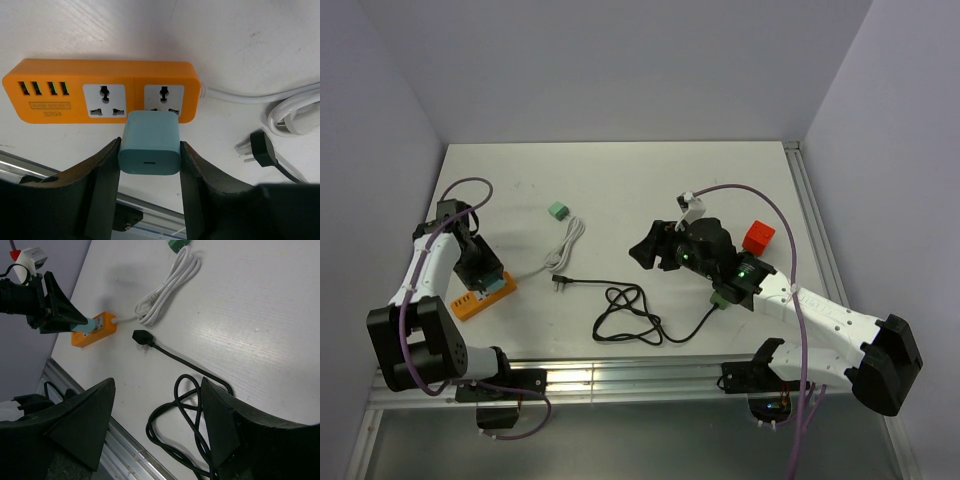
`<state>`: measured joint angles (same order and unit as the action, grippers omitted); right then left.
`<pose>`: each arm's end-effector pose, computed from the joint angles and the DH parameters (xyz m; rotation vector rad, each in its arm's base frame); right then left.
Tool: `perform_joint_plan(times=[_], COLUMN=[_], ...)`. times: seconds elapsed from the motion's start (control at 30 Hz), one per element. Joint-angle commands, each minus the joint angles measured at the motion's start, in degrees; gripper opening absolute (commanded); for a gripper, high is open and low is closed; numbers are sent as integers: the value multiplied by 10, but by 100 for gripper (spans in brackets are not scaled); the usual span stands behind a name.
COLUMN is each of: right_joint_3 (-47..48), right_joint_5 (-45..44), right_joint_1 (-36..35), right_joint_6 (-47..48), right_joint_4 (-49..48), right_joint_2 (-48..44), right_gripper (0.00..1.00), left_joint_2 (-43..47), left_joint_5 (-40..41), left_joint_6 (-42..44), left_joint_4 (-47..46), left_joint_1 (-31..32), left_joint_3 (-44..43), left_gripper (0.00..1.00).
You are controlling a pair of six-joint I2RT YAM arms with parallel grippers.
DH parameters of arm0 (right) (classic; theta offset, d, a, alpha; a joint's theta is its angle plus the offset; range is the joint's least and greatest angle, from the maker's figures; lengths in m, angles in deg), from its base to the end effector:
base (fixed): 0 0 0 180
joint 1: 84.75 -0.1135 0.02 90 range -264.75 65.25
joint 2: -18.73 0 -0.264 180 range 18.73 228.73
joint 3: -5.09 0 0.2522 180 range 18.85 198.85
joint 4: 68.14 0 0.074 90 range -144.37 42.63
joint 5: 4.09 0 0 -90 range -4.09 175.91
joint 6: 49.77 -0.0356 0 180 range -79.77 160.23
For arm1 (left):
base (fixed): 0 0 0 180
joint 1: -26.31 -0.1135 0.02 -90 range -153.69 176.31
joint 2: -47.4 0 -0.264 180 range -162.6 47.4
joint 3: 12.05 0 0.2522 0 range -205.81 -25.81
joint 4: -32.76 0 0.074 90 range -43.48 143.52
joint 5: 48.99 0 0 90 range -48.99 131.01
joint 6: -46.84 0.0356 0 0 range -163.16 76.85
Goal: Insert the plug
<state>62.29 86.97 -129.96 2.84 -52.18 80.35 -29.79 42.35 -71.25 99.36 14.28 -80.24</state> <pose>0.1747 0.1770 0.2882 -0.1533 2.0486 0.9569 0.2324 0.0504 0.2253 -0.9951 2.7127 -0.0175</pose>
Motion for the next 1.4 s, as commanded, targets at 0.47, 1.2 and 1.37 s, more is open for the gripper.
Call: perform_joint_plan(times=[0.47,1.2,1.37], right_joint_3=[-4,2,2], right_joint_5=[-10,-24,-24], right_joint_1=[0,2,2], right_joint_6=[10,12,12], right_joint_4=[-12,-4,-4], right_joint_2=[-23,-28,-30], right_gripper=[76,76,76], left_joint_2=[1,-17,-16], left_joint_5=[-43,16,4], left_joint_6=[22,-36,-74], left_joint_4=[-21,-10,-37], left_joint_1=[-10,-7,2], left_joint_3=[0,1,38], left_gripper=[0,0,0])
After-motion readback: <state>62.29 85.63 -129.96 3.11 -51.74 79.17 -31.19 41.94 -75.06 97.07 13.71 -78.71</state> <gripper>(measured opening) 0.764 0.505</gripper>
